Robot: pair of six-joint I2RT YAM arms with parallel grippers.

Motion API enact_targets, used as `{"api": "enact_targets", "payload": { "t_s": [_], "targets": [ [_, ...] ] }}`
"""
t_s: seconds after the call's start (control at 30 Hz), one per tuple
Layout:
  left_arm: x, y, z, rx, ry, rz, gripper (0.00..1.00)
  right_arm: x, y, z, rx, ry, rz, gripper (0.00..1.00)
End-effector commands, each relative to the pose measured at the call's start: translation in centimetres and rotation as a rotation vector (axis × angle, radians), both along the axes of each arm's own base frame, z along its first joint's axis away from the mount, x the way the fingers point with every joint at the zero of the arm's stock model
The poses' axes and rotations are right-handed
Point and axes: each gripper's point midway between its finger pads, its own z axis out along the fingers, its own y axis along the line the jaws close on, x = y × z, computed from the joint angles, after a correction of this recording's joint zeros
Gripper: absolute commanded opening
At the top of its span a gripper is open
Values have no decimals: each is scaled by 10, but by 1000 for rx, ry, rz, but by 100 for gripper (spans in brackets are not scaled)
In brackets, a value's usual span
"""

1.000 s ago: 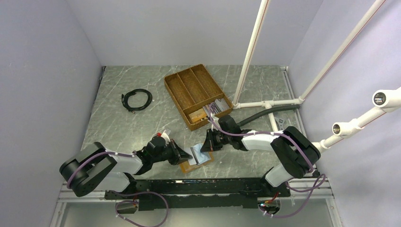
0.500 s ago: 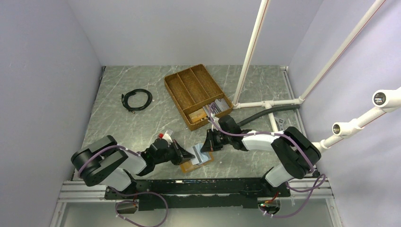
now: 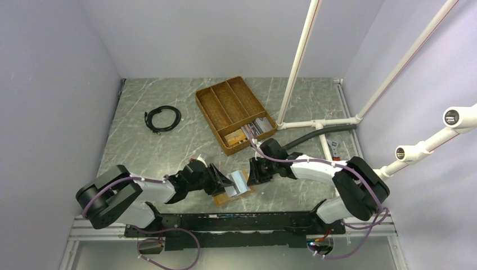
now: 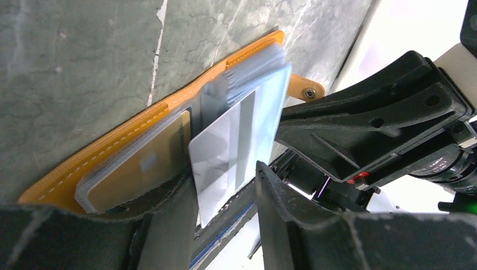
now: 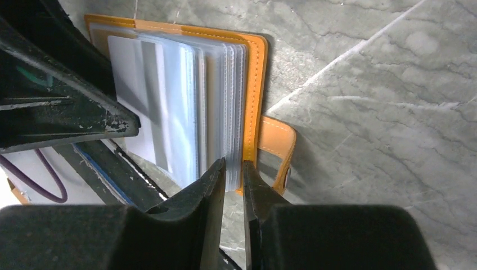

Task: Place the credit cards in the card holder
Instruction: Insert the credit card into the card holder.

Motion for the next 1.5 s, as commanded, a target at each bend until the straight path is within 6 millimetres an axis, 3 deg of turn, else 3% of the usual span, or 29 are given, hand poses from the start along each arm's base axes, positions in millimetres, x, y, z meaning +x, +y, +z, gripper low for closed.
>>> {"api": "enact_targets", "payload": {
  "t_s": [0.0,0.1,0.27,0.33,0.43,0.5,0.7,0.87,0.93,1.13,1.27,1.47],
  "targets": [
    [-8,13,-24,148,60,-19,45,-2,0,-7,-9,7,13,20],
    [1,-4,-18,147,37,-68,43,-8,6,-8,30,30,20,15],
    [4,-32,-24,197,42,-167,46,-9,10,-7,53,35,9,7],
    [0,-30,-26,236,44,-179,51,-9,6,-6,37,23,1,6],
    [-6,-21,-22,260,25,-198,72,-9,0,-7,11,10,-3,6],
    [-8,-17,-19,297,18,-230,76,-9,-2,-8,-2,9,-4,6],
    [-4,-27,-6,309,-52,-298,76,-5,-5,-12,-29,4,-18,6],
    [-5,-56,9,371,-216,-462,75,-7,-4,-11,-19,12,-19,6],
    [-11,-65,13,318,-234,-509,75,-6,-8,-12,-41,6,-27,6],
    [-16,-32,10,395,-209,-474,78,2,-23,-10,-81,-16,-56,6],
    [-15,-28,19,376,-244,-468,79,7,-22,-8,-90,-24,-55,7],
    [-8,-65,22,313,-304,-580,77,7,-8,-6,-59,-9,-42,8]
  ]
}}
